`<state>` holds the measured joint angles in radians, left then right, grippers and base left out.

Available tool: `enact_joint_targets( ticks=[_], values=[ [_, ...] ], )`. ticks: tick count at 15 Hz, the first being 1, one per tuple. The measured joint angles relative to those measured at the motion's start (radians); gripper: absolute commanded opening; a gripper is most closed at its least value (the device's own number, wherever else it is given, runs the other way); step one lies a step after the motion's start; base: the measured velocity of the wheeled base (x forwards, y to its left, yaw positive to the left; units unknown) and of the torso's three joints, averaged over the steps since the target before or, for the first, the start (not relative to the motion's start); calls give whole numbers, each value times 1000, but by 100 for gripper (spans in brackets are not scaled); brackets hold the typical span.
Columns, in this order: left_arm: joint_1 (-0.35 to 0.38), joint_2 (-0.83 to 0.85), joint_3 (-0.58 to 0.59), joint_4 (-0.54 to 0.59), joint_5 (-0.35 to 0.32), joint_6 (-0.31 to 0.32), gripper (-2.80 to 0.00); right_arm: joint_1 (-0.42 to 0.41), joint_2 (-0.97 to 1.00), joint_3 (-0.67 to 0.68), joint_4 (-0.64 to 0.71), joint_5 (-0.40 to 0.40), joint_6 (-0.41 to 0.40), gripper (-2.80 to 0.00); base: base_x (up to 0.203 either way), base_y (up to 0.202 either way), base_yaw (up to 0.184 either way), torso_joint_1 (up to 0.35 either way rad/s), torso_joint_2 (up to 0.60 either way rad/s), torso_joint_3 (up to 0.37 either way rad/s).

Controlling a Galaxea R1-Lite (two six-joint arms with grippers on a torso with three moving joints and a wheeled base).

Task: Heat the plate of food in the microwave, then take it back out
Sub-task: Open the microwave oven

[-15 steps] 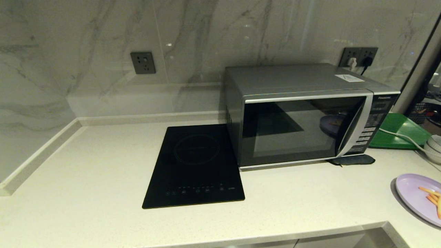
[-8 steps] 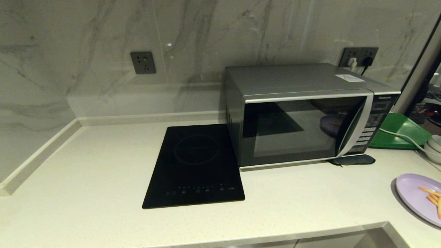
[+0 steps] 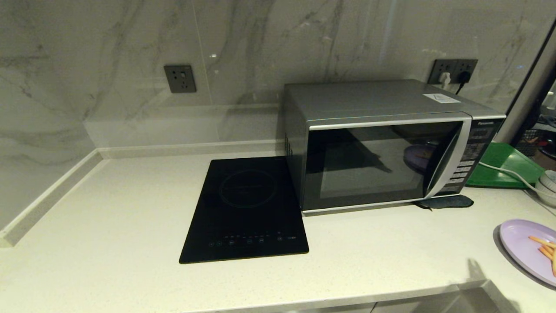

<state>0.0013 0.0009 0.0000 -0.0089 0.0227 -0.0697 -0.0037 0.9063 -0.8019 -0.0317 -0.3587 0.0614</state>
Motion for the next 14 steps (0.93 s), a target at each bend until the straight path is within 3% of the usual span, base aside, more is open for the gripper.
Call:
enact_joint_targets(
  ticks=[10, 12, 14],
  values=[
    [0, 0, 0, 0, 0, 0, -280, 99, 231, 4, -41, -16, 127, 0, 0, 0, 0, 0, 0, 0],
    [0, 0, 0, 0, 0, 0, -280, 109, 330, 6, -125, -94, 145, 0, 0, 0, 0, 0, 0, 0],
    [0, 0, 0, 0, 0, 0, -280, 142, 417, 13, -227, -236, 151, 0, 0, 0, 0, 0, 0, 0]
  ],
)
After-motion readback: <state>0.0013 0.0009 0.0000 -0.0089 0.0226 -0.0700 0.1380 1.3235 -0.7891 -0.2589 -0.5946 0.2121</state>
